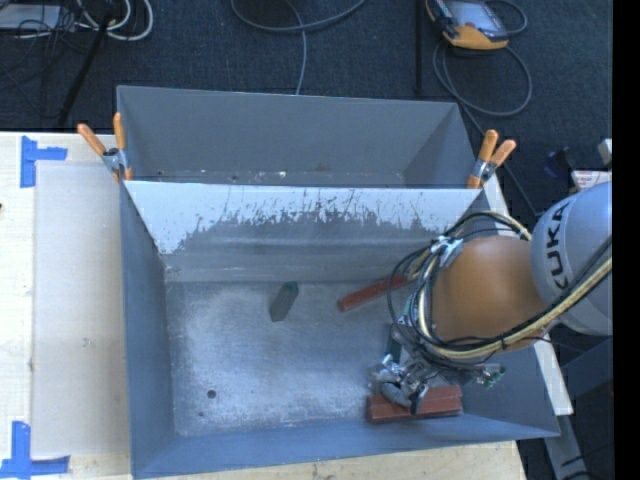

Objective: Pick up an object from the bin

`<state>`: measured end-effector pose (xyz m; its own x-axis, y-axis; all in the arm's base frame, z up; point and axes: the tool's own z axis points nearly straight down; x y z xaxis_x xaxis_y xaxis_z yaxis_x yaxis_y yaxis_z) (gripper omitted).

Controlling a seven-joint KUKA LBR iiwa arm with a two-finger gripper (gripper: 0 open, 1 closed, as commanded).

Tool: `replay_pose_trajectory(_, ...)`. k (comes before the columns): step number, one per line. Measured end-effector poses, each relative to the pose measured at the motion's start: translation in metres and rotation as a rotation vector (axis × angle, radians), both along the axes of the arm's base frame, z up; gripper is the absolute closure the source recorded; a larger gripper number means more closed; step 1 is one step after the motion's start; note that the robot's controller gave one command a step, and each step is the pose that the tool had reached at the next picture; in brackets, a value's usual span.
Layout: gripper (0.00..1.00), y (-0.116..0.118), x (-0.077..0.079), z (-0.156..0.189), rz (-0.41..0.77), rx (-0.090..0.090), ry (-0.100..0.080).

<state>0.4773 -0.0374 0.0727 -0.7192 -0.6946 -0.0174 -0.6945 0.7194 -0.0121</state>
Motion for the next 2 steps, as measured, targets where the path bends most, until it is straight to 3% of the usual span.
replay_pose_trajectory(1,0.00,0.0011,0.0043,0.0019,0.003,0.003,-0.016)
replay_pose_trajectory(2,1.00,-0.0005,-0.0017,-0.0009,0.002,-0.001,0.007)
